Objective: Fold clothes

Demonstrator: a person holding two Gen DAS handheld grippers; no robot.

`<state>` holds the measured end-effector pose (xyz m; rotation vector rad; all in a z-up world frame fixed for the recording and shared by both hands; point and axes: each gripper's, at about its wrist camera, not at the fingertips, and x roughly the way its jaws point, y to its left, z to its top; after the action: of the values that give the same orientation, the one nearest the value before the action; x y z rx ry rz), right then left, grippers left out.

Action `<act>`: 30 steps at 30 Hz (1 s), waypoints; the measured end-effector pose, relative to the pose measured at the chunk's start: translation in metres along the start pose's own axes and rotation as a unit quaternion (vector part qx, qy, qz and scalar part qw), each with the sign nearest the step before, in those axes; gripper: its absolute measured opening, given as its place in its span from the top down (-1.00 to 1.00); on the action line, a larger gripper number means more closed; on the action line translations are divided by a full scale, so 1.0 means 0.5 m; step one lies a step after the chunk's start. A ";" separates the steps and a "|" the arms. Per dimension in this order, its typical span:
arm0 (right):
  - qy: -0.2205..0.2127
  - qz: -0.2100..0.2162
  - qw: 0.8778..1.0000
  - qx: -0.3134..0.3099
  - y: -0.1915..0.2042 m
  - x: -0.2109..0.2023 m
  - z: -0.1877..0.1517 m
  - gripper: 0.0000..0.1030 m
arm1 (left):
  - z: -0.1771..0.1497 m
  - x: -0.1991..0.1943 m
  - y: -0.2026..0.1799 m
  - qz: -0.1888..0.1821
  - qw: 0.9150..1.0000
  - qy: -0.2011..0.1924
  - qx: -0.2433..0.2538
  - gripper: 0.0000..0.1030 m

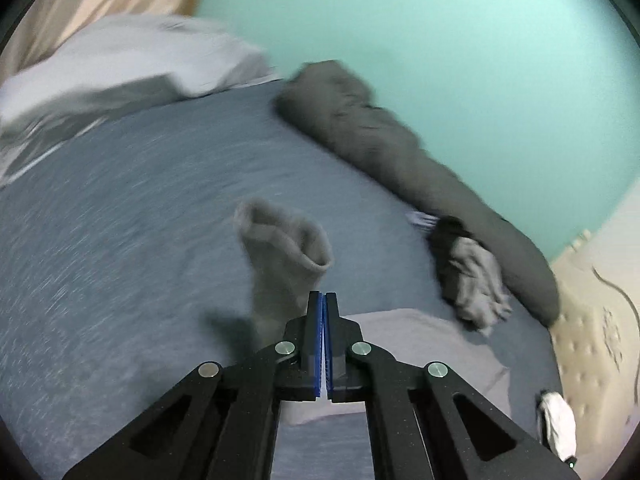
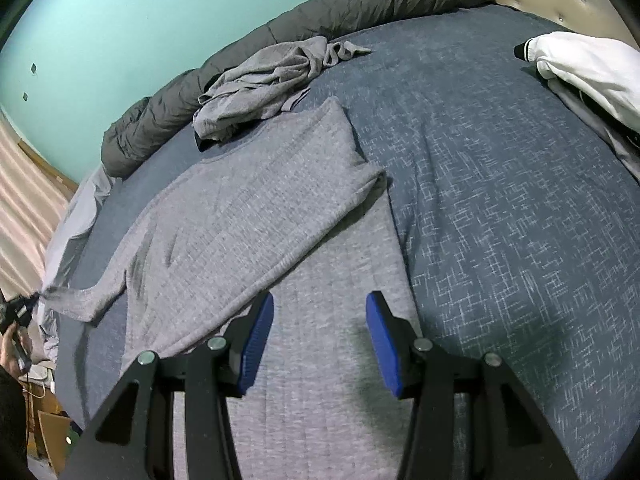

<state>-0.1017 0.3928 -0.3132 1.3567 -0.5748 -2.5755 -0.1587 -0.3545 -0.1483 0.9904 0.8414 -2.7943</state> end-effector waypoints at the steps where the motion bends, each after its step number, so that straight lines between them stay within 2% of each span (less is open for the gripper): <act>1: -0.001 0.002 1.000 0.001 0.000 -0.004 -0.001 0.05 | 0.002 -0.003 -0.037 -0.010 1.000 0.002 0.013 1.00; 7: -0.011 0.011 1.000 0.019 -0.021 -0.043 0.002 0.05 | -0.017 0.044 -0.265 -0.074 0.992 0.029 0.097 1.00; 9: -0.019 0.011 0.999 0.026 -0.032 -0.060 0.004 0.05 | -0.040 0.058 -0.308 -0.087 0.990 0.041 0.105 1.00; 13: -0.030 0.012 0.999 0.039 -0.056 -0.088 0.005 0.05 | -0.082 0.090 -0.304 -0.087 0.990 0.074 0.088 1.00; 16: -0.032 0.011 0.999 0.038 -0.066 -0.098 0.003 0.04 | -0.102 0.104 -0.266 -0.056 0.990 0.088 0.091 1.00; 19: -0.028 0.010 0.999 0.038 -0.071 -0.094 0.000 0.03 | -0.112 0.117 -0.209 -0.008 0.990 0.097 0.098 0.99; 20: -0.027 0.010 0.999 0.040 -0.074 -0.092 0.000 0.03 | -0.116 0.129 -0.177 0.010 0.990 0.108 0.095 0.93; 24: -0.020 0.009 0.999 0.038 -0.073 -0.078 -0.008 0.03 | -0.141 0.176 -0.076 0.080 0.983 0.130 0.101 0.34; 26: -0.014 0.007 0.999 0.036 -0.070 -0.067 -0.012 0.03 | -0.153 0.199 -0.046 0.098 0.980 0.141 0.105 0.31; 30: 0.001 0.001 1.000 0.028 -0.056 -0.039 -0.017 0.03 | -0.183 0.255 0.003 0.144 0.966 0.164 0.136 0.17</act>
<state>-0.0827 0.4227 -0.3145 1.3741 -0.6514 -2.5746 -0.2075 -0.2933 -0.2842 1.5107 0.2970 -2.5747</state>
